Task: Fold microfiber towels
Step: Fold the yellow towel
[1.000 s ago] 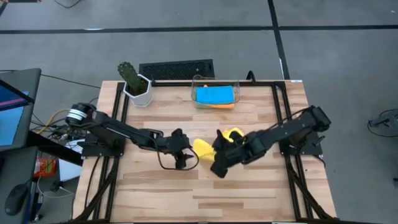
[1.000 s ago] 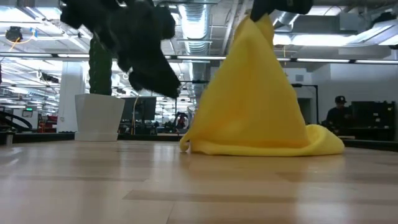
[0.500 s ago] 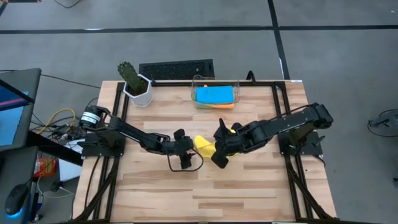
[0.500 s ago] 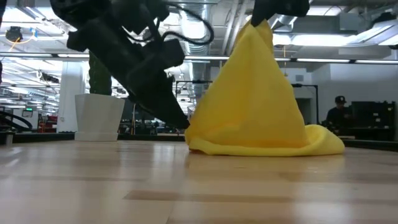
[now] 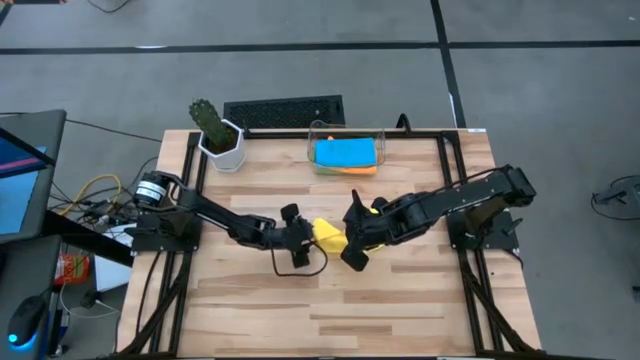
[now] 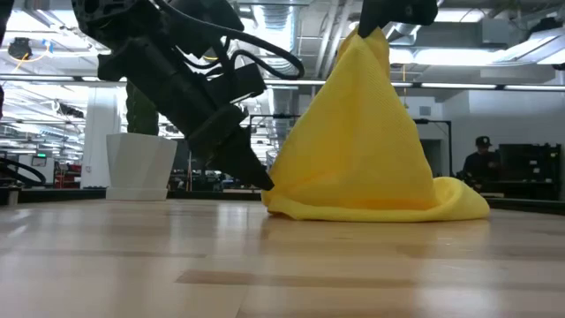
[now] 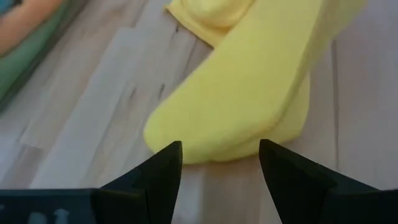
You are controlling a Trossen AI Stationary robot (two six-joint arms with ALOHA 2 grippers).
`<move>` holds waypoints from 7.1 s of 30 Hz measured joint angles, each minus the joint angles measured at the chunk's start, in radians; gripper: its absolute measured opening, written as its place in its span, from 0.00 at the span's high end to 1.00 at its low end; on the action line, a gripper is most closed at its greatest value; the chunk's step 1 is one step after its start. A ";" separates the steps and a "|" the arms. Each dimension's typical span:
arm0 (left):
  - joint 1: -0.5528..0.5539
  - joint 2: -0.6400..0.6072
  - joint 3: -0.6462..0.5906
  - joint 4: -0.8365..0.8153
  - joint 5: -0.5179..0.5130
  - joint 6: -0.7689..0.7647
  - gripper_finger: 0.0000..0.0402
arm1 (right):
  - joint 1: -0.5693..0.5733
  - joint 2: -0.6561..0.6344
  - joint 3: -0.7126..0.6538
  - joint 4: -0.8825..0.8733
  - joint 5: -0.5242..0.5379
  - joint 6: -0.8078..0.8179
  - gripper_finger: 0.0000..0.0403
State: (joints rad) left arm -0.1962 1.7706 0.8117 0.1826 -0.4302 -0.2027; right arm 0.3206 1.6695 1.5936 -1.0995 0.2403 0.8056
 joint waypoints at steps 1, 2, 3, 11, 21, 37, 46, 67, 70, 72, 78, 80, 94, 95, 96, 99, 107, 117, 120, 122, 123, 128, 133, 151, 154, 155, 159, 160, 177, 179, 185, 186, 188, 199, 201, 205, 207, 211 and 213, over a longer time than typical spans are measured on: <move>0.004 0.000 0.000 0.008 0.002 0.010 0.48 | 0.000 0.000 0.000 0.000 0.000 -0.001 0.97; 0.006 0.000 0.000 0.015 0.003 0.017 0.49 | 0.000 0.000 0.000 0.000 0.000 -0.002 0.97; 0.009 0.000 0.000 0.022 0.001 0.019 0.49 | 0.000 0.000 0.000 0.000 0.000 -0.002 0.97; 0.040 0.000 0.000 0.033 0.000 0.020 0.71 | 0.000 0.000 0.000 0.000 0.000 -0.002 0.97; 0.028 -0.163 0.074 -0.405 0.121 -0.180 1.00 | -0.002 -0.037 0.012 -0.009 0.011 -0.004 0.97; 0.033 -0.491 0.029 -0.375 0.055 -0.020 0.72 | -0.096 -0.127 0.042 -0.013 0.075 -0.108 0.97; 0.066 -0.257 0.008 -0.219 0.112 -0.050 0.41 | -0.099 -0.110 0.042 -0.003 0.068 -0.134 0.97; 0.263 -0.101 0.008 0.047 0.232 0.002 0.41 | -0.100 -0.110 0.042 0.016 0.053 -0.152 0.97; 0.275 -0.056 0.010 0.129 0.310 -0.001 0.46 | -0.099 -0.110 0.042 0.023 0.050 -0.152 0.97; 0.277 -0.027 0.010 0.139 0.348 -0.005 0.49 | -0.098 -0.110 0.042 0.027 0.049 -0.152 0.97; 0.279 -0.002 0.033 0.150 0.370 0.014 0.60 | -0.096 -0.110 0.042 0.030 0.048 -0.160 0.97; 0.278 -0.002 0.040 0.147 0.374 0.032 0.64 | -0.096 -0.110 0.042 0.030 0.048 -0.160 0.97; 0.280 -0.002 0.043 0.138 0.400 0.066 0.98 | -0.076 -0.110 0.042 0.038 0.047 -0.171 0.97; 0.280 -0.002 0.043 0.128 0.400 0.067 0.98 | -0.075 -0.110 0.042 0.038 0.047 -0.175 0.97; 0.280 -0.002 0.043 0.113 0.400 0.065 0.99 | -0.073 -0.110 0.042 0.038 0.047 -0.177 0.97; 0.280 -0.002 0.043 0.055 0.400 0.048 0.99 | -0.072 -0.110 0.042 0.038 0.050 -0.178 0.97; 0.277 -0.004 0.045 -0.060 0.398 0.015 1.00 | -0.072 -0.110 0.041 0.083 0.051 -0.208 0.97; 0.255 -0.104 0.043 -0.259 0.451 -0.140 1.00 | -0.075 -0.112 0.060 0.089 0.075 -0.258 0.97; 0.247 -0.215 0.042 -0.383 0.413 -0.159 1.00 | -0.085 -0.116 0.062 0.079 0.079 -0.270 0.98; 0.247 -0.304 0.041 -0.454 0.366 -0.160 1.00 | -0.095 -0.116 0.063 0.080 0.080 -0.296 0.98; 0.247 -0.352 0.041 -0.483 0.339 -0.160 1.00 | -0.103 -0.116 0.063 0.086 0.080 -0.314 0.98; 0.280 -0.571 0.070 -0.641 0.182 -0.137 1.00 | -0.151 -0.115 0.084 0.106 0.192 -0.416 0.98; 0.333 -0.707 0.202 -0.812 0.026 -0.042 1.00 | -0.210 -0.116 0.182 0.100 0.297 -0.547 0.98; 0.410 -0.658 0.714 -1.300 0.046 0.138 1.00 | -0.193 -0.095 0.340 0.007 0.410 -0.575 0.98; 0.380 -0.658 0.684 -1.372 0.171 0.058 1.00 | -0.120 -0.069 0.328 -0.030 0.410 -0.466 0.98; 0.364 -0.658 0.667 -1.391 0.207 0.023 1.00 | -0.091 -0.061 0.318 -0.037 0.408 -0.430 0.98; 0.261 -0.658 0.564 -1.403 0.314 -0.113 1.00 | 0.014 -0.008 0.287 -0.064 0.362 -0.283 0.98; 0.230 -0.657 0.538 -1.403 0.324 -0.142 1.00 | 0.040 0.011 0.284 -0.077 0.353 -0.248 0.98; -0.219 -0.657 0.072 -0.960 0.344 -0.595 1.00 | 0.246 0.244 0.284 -0.035 0.086 0.136 0.97; -0.233 -0.658 0.065 -0.944 0.332 -0.600 1.00 | 0.253 0.244 0.280 -0.034 0.079 0.188 0.98; -0.212 -0.654 0.065 -0.910 0.184 -0.522 1.00 | 0.249 0.226 0.176 -0.055 0.037 0.315 0.98; -0.198 -0.648 0.065 -0.902 0.173 -0.503 1.00 | 0.248 0.224 0.153 -0.055 0.028 0.319 0.98; -0.167 -0.630 0.065 -0.885 0.166 -0.462 1.00 | 0.243 0.224 0.116 -0.055 0.027 0.320 0.98; 0.047 -0.420 0.065 -0.777 0.189 -0.210 1.00 | 0.146 0.224 0.030 -0.136 -0.007 0.259 0.97; 0.081 -0.390 0.065 -0.764 0.193 -0.187 1.00 | 0.125 0.224 0.018 -0.144 -0.007 0.224 0.97; 0.139 -0.351 0.065 -0.712 0.232 -0.118 1.00 | 0.083 0.224 -0.026 -0.160 -0.033 0.174 0.97; 0.165 -0.342 0.065 -0.691 0.249 -0.091 1.00 | 0.066 0.224 -0.052 -0.160 -0.032 0.152 0.97; 0.211 -0.343 0.066 -0.674 0.250 -0.055 1.00 | 0.023 0.224 -0.096 -0.158 -0.031 0.098 0.97; 0.233 -0.343 0.066 -0.675 0.250 -0.038 1.00 | 0.002 0.223 -0.109 -0.146 -0.031 0.069 0.97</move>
State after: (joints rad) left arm 0.0372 1.4273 0.8772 -0.4923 -0.1800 -0.2409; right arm 0.3223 1.8927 1.4848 -1.2452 0.2091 0.8748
